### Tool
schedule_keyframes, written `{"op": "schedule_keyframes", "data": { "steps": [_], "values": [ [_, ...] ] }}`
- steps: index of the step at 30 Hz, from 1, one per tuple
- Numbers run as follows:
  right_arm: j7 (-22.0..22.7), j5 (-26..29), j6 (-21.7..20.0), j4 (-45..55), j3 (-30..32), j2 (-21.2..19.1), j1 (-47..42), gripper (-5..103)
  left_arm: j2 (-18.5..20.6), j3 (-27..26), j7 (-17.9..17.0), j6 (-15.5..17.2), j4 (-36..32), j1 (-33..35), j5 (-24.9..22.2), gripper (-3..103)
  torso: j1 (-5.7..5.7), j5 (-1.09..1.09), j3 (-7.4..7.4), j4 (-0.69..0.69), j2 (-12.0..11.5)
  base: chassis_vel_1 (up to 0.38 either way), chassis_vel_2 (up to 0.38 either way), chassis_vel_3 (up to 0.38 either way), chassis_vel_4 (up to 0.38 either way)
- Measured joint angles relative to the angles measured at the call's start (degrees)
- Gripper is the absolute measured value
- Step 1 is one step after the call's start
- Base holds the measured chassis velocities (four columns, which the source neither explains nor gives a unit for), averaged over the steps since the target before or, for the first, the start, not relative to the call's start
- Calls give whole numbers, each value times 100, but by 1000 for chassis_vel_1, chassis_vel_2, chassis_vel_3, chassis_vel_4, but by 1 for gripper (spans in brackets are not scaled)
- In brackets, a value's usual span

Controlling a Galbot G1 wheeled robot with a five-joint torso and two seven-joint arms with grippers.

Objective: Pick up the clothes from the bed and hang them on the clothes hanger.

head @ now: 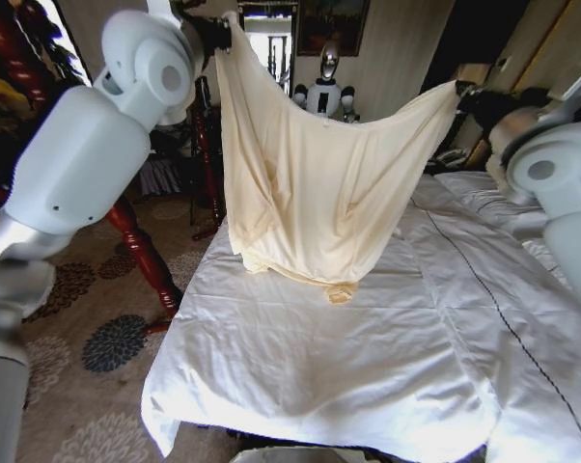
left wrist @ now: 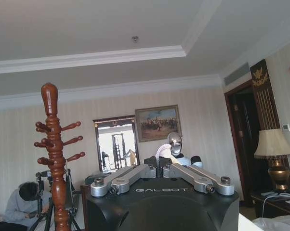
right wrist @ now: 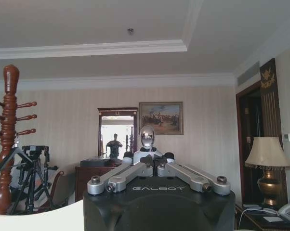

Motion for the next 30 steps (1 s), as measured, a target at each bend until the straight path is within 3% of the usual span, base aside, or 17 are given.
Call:
{"op": "schedule_keyframes", "data": {
  "steps": [2, 3, 7, 12, 13, 18, 22, 30],
  "values": [
    [201, 303, -93, 572, 351, -348, -316, 0, 479, -266, -189, 37, -676, 283, -262, 1, -3, -4, -2, 4, 1, 0, 0, 0, 0],
    [201, 303, -93, 572, 351, -348, -316, 0, 479, -266, -189, 37, -676, 283, -262, 1, -3, -4, -2, 4, 1, 0, 0, 0, 0],
    [453, 841, -197, 1205, 1137, -748, -778, 0, 1090, -755, -305, 51, -1378, 502, -614, 1, -3, -5, -2, 4, 1, 0, 0, 0, 0],
    [540, 1242, -219, 1360, 1417, -918, -567, 0, 1439, -1077, -329, 69, -1650, 287, -1066, 1, -3, -2, -2, 1, 1, 0, 0, 0, 0],
    [571, 1516, -231, 1248, 1405, -945, -103, 0, 1558, -1142, -325, 74, -1642, -20, -1306, 1, -3, -2, -2, 5, 2, 0, 0, 0, 0],
    [474, 1952, -348, 913, 1348, -1124, 629, 0, 1557, -1009, -346, 159, -1349, -828, -1753, 1, -3, -1, -1, 3, 1, 0, 0, 0, 0],
    [447, 2079, -392, 943, 1400, -1247, 645, 0, 1515, -933, -355, 204, -1255, -948, -1785, 1, -3, 3, -1, -1, 2, 0, 0, 0, 0],
    [580, 1227, -335, 1124, 1368, -837, -285, 0, 1367, -1196, -549, 241, -1299, 588, -1076, 1, 2, -4, 2, 4, 1, 0, 0, 0, 0]
  ]
}}
